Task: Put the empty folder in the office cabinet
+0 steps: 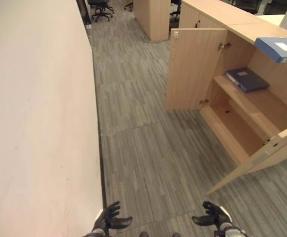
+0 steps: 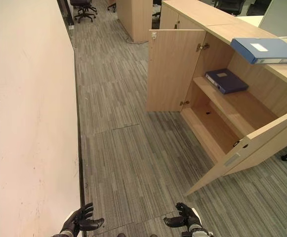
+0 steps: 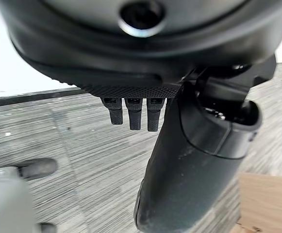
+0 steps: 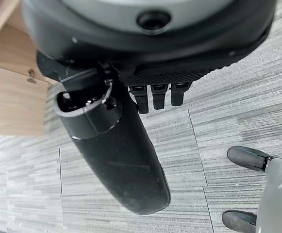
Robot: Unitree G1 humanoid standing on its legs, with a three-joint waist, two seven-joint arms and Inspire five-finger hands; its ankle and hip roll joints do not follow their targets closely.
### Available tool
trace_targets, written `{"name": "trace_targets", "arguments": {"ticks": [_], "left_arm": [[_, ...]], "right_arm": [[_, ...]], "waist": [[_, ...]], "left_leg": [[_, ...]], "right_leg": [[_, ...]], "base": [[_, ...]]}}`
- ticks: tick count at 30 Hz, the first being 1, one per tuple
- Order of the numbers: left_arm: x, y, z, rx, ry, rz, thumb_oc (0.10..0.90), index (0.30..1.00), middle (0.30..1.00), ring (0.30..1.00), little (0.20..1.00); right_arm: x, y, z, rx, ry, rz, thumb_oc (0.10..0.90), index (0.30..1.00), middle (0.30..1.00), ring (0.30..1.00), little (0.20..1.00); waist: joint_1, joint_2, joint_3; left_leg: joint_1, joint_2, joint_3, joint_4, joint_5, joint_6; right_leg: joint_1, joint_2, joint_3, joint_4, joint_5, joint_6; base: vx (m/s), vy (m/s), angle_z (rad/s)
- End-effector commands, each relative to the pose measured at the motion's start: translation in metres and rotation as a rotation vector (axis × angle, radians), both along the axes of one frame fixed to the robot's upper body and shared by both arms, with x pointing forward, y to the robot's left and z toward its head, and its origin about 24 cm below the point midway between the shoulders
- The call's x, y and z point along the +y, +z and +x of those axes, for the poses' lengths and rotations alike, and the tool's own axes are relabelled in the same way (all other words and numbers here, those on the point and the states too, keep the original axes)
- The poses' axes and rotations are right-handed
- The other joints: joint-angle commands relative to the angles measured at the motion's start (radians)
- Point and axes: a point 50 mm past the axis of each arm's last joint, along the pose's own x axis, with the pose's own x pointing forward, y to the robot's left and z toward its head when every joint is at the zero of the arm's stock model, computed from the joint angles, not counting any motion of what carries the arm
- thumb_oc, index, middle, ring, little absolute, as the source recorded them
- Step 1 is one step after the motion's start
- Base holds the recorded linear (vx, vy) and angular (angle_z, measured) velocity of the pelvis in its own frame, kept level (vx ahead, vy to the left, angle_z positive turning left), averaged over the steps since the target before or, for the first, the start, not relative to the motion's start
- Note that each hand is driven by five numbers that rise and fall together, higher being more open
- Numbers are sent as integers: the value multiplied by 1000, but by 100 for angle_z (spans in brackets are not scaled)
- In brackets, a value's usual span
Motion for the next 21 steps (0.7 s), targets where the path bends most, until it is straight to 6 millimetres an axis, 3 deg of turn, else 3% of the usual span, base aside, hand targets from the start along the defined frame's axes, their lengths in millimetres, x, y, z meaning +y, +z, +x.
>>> {"name": "trace_targets", "arguments": {"ticks": [1,21], "left_arm": [[14,21,41,-148,-11,35,800,900,900,900,900],[10,19,42,-137,-39,48,800,900,900,900,900]], "right_arm": [[-13,25,42,-173,5,-34,800,900,900,900,900],[-10,20,38,-138,22,-42,800,900,900,900,900]], "waist": [[7,-27,-18],[7,-30,-20]], "left_leg": [[24,101,-18,-7,-71,-97],[27,101,-27,-7,-72,-94]], "right_leg": [[46,-104,0,7,-87,111],[50,-103,-2,10,-90,107]], "base": [[0,0,0],[0,0,0]]}}
